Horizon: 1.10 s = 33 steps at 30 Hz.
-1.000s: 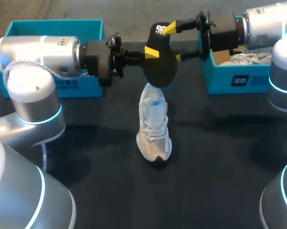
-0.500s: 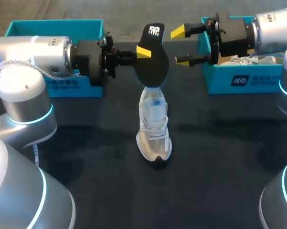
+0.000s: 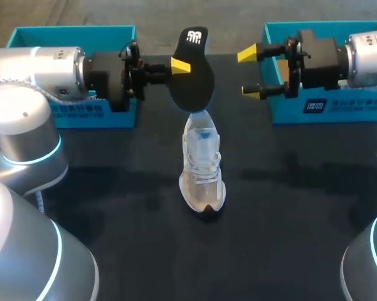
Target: Take the shoe out of the shoebox, open the shoe tongue, remove and reinsert the insole, then place the shoe into the shoebox
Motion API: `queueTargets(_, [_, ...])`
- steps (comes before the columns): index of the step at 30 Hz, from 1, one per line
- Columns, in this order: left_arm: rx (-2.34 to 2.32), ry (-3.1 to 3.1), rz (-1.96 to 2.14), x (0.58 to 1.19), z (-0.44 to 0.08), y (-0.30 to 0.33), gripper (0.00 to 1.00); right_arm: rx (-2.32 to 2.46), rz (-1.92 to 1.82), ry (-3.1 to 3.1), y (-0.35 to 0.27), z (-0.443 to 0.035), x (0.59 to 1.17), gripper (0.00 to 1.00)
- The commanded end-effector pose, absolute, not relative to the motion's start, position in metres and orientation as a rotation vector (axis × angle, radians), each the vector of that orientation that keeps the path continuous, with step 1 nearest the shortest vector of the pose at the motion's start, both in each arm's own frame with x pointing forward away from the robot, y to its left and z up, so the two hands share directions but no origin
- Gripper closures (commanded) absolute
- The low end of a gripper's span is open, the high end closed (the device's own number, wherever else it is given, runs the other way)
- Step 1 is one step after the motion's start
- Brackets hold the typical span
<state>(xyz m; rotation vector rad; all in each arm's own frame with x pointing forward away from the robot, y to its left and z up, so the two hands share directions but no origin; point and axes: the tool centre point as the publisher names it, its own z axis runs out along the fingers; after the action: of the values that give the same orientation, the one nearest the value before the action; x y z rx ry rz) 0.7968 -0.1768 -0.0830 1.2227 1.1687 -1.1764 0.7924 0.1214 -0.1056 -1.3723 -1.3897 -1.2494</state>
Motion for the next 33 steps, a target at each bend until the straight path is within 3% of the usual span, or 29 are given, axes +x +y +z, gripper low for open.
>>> queueTargets(1, [1.226, 1.169, -1.176, 0.797, -0.082, -0.176, 1.00, -1.377, -1.252, -1.389, 0.121, -0.105, 0.790, 0.00])
queueTargets(19, [1.226, 1.169, -1.176, 0.797, -0.082, -0.176, 1.00, -1.377, -1.252, -1.389, 0.121, -0.105, 0.790, 0.00])
queueTargets(33, [0.883, 1.683, -1.764, 0.796, -0.061, -0.152, 1.00, -1.377, -1.252, -1.389, 0.121, -0.105, 0.790, 0.00])
